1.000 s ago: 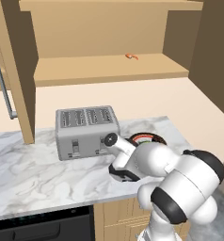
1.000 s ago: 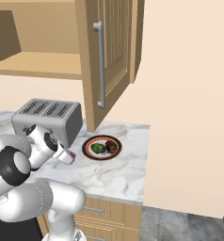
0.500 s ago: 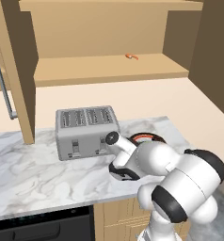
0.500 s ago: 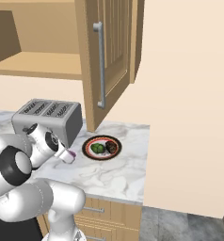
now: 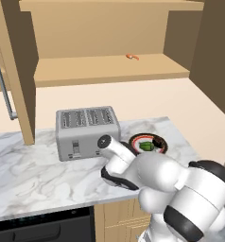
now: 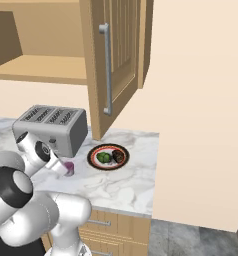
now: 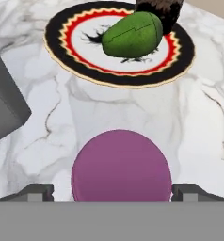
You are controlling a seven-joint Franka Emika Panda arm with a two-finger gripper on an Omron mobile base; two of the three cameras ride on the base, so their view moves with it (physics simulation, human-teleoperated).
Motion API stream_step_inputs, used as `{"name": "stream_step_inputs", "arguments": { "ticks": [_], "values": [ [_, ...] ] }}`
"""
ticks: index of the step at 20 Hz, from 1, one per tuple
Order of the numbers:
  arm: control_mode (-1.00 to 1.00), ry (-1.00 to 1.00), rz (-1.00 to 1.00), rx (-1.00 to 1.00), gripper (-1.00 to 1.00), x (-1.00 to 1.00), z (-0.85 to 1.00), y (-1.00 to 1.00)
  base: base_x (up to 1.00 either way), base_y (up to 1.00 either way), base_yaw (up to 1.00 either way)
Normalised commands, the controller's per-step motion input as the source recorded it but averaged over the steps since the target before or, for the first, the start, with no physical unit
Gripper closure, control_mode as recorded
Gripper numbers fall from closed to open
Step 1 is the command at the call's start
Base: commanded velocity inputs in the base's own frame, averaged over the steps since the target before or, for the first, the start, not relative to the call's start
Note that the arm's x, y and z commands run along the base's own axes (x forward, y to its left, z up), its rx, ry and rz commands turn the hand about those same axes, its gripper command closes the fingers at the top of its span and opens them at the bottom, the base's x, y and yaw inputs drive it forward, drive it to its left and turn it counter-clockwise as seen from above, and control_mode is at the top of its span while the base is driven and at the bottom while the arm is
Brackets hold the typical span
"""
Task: Pick the avocado and bread from the counter and place them on the plate. Then pick the jam from the cabinet and place it next to the plate. Lastly close the cabinet door.
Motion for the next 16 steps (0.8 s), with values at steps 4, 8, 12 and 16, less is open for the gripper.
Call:
{"name": "stream_step_inputs", "arguments": {
  "ticks": [4,8,12,16],
  "values": [
    [-1.00,0.01,0.01,0.00,-1.00,-0.36,0.00,0.24,0.00,0.00,0.00],
    [-1.00,0.00,0.04,0.00,-1.00,-0.41,0.01,0.27,0.00,0.00,0.00],
    [-1.00,0.00,0.06,0.00,-1.00,-0.48,0.14,0.26,0.00,0.00,0.00],
    [-1.00,-0.01,0.09,0.00,-1.00,-0.56,0.20,0.25,0.00,0.00,0.00]
  ]
}}
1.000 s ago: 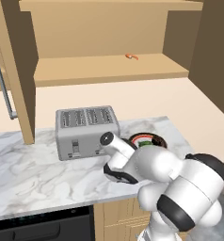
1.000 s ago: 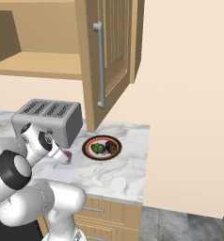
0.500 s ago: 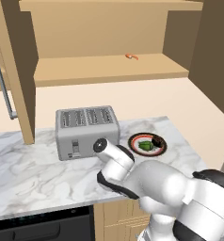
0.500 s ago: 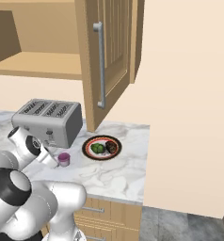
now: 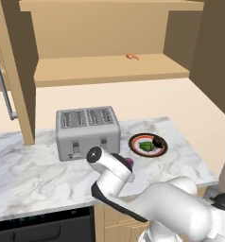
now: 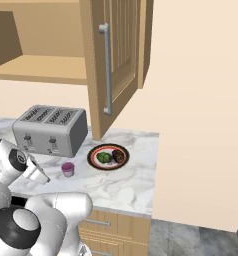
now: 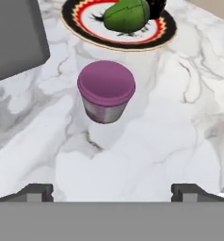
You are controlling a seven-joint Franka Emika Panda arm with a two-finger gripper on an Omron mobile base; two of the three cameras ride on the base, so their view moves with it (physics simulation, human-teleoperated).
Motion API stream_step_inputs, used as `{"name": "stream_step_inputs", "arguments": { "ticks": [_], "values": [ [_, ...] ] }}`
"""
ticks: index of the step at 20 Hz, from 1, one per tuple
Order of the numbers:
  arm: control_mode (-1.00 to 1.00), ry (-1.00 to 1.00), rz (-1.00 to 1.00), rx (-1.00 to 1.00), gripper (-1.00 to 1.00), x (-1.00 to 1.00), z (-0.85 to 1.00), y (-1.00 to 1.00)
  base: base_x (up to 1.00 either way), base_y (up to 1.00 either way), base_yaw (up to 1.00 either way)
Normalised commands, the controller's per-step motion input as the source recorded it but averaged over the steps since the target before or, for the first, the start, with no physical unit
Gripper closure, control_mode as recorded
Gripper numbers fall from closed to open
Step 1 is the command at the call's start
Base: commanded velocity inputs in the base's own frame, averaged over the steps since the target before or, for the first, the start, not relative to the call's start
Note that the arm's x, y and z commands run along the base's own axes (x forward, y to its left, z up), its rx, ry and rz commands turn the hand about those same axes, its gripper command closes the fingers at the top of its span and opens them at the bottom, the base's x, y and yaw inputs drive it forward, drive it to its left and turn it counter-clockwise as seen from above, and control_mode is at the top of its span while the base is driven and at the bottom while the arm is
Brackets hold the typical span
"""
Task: Pick the avocado and bread from the counter and place them on the plate. Then pick the jam from the cabinet and place it next to the plate. Lastly close the cabinet door.
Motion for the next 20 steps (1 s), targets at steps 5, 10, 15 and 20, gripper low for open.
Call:
{"name": "stream_step_inputs", "arguments": {
  "ticks": [5,10,15,20],
  "values": [
    [-1.00,-0.12,0.10,0.00,-1.00,-0.59,0.42,0.19,0.00,0.00,0.00],
    [-1.00,-0.23,0.07,-0.04,-1.00,-0.64,0.59,0.10,0.00,0.00,0.00],
    [-1.00,-0.31,0.06,-0.11,-1.00,-0.58,0.64,0.01,0.00,0.00,0.00],
    [-1.00,-0.28,0.04,-0.16,-1.00,-0.46,0.63,0.10,0.00,0.00,0.00]
  ]
}}
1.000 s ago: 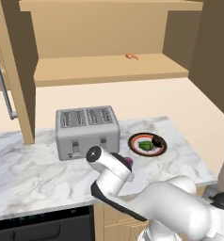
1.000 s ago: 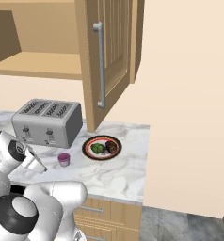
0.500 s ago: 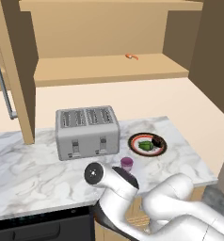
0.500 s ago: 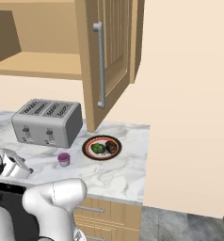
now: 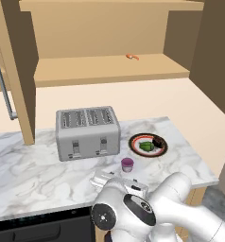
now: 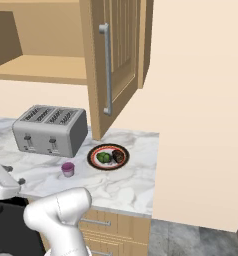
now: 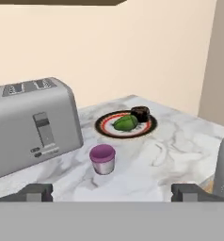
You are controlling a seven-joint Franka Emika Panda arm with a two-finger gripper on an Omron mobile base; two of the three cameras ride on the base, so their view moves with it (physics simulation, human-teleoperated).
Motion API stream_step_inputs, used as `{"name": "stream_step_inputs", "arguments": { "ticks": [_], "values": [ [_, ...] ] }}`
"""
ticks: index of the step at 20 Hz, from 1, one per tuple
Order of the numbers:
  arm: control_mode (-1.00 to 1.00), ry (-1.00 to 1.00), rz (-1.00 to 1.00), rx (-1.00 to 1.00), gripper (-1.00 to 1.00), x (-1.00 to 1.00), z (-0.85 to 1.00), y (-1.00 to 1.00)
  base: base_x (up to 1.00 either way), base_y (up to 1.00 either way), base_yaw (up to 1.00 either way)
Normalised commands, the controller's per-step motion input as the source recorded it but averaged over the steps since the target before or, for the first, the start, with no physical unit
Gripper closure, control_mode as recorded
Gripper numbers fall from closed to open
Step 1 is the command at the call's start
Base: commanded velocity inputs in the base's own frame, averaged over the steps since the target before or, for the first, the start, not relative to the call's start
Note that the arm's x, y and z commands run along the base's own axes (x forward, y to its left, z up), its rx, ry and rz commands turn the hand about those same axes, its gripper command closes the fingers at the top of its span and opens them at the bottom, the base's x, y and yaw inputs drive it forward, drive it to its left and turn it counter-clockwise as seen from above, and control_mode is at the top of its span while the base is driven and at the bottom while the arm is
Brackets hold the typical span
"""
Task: Pick the avocado and bread from the counter and place them on the plate. Then pick the jam from the cabinet and place it next to the plate. Lastly close the cabinet door.
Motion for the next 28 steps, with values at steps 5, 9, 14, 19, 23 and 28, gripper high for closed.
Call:
{"name": "stream_step_inputs", "arguments": {
  "ticks": [5,9,14,19,23,28],
  "values": [
    [-1.00,-0.27,0.06,-0.06,-1.00,-0.42,0.60,0.13,0.00,0.00,0.00],
    [-1.00,-0.27,0.03,-0.04,-1.00,-0.25,0.62,0.21,0.00,0.00,0.00],
    [-1.00,-0.27,0.01,-0.03,-1.00,-0.11,0.48,0.22,0.00,0.00,0.00],
    [-1.00,-0.17,0.00,-0.07,-1.00,0.00,0.14,0.23,0.00,0.00,0.00],
    [-1.00,-0.13,0.00,-0.07,-1.00,0.11,0.04,0.29,0.00,0.00,0.00],
    [-1.00,-0.12,0.00,-0.06,-1.00,0.14,0.09,0.35,0.00,0.00,0.00]
  ]
}}
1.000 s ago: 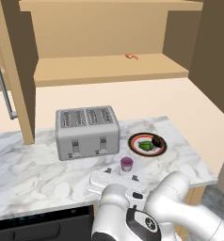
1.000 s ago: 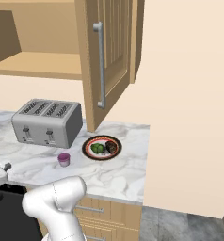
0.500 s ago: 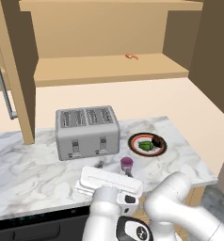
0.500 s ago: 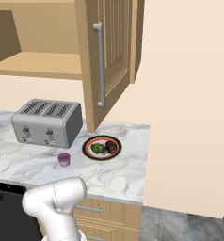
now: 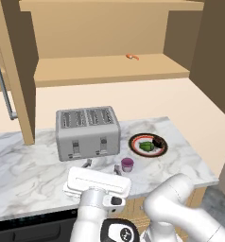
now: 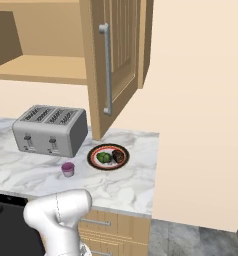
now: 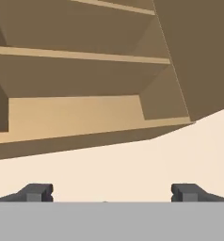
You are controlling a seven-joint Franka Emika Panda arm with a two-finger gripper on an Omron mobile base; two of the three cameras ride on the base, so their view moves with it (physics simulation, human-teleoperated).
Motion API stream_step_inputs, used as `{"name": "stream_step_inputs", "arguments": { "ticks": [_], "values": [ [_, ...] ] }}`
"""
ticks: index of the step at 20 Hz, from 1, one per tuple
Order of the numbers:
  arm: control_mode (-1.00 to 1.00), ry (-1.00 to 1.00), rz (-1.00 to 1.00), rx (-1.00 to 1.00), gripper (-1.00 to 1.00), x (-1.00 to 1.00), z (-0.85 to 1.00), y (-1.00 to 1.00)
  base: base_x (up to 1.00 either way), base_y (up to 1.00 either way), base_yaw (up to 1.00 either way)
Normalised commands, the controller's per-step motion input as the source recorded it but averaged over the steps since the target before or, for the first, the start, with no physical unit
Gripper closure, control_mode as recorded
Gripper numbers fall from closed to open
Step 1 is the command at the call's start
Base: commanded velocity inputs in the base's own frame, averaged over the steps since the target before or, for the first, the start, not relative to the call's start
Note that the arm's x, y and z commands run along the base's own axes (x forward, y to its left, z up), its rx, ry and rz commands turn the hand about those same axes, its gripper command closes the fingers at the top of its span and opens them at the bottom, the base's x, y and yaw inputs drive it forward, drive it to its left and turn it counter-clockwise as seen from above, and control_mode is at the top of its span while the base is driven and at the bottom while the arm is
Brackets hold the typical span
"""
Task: Pick the avocado and bread from the counter and place them on the plate. Then pick the jam from the cabinet and place it next to the plate. Lastly close the cabinet door.
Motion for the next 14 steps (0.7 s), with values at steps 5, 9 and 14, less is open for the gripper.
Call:
{"name": "stream_step_inputs", "arguments": {
  "ticks": [5,9,14],
  "values": [
    [-1.00,-0.18,0.00,-0.04,-1.00,0.08,0.17,0.35,0.00,0.00,0.00],
    [-1.00,-0.18,0.00,-0.05,-1.00,0.08,0.09,0.35,0.00,0.00,0.00],
    [-1.00,-0.17,0.00,-0.02,-1.00,0.14,0.02,0.37,0.00,0.00,0.00]
  ]
}}
